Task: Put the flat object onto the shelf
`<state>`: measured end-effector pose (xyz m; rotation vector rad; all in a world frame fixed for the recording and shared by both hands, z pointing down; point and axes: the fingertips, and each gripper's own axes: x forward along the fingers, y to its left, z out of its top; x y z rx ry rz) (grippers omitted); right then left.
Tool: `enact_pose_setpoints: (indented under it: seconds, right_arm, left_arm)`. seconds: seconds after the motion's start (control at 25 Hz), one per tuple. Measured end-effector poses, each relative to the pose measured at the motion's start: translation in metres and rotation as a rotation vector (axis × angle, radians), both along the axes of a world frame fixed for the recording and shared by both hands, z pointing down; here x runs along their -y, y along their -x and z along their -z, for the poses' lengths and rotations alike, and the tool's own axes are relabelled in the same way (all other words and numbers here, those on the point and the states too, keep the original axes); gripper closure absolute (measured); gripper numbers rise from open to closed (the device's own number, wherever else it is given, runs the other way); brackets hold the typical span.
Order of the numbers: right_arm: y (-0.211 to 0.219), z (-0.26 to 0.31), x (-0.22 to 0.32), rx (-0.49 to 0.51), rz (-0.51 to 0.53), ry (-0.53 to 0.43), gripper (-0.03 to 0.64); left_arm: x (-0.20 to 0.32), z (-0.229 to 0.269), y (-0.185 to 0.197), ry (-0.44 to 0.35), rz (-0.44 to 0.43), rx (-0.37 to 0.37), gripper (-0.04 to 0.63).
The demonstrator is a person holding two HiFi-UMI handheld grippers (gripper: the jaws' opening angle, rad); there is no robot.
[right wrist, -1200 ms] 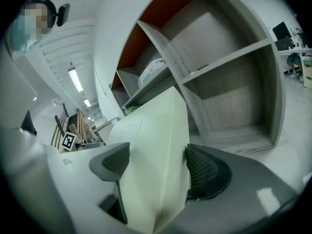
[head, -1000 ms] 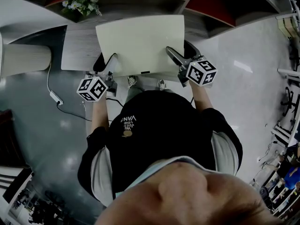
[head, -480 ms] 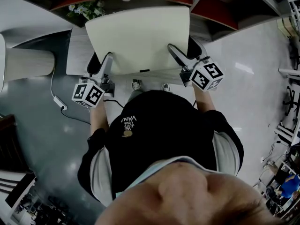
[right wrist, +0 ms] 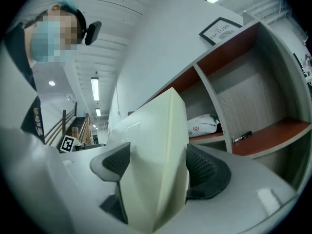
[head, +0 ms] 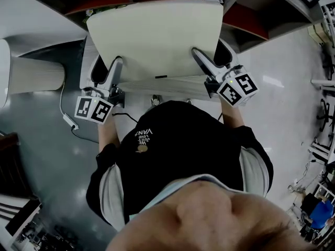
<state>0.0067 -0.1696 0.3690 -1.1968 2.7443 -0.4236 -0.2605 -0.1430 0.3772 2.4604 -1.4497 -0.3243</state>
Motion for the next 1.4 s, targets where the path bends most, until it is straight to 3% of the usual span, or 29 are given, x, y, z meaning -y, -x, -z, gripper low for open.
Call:
enact_pose_setpoints:
  seconds: [0.64,1.04,1.4]
  right_arm:
    - [0.024,0.091,0.006,-0.001,-0.046,-0.221,0.272]
    - [0.014,0.156,0.012,-0.030,-0.111,-0.352,0.275]
    - [0.002,0.221,0.016,-0.072,-0.151,-0.485,0.276]
  left_arm:
    - [0.019,0.097,0.025,-0.235,-0.059,0.041,0.313]
    - [0.041,0.180,0.009,-0.416,-0.159,0.125,0.314]
    - [0.051,0.240,-0.004,-0.531,-0.204,0.127,0.316]
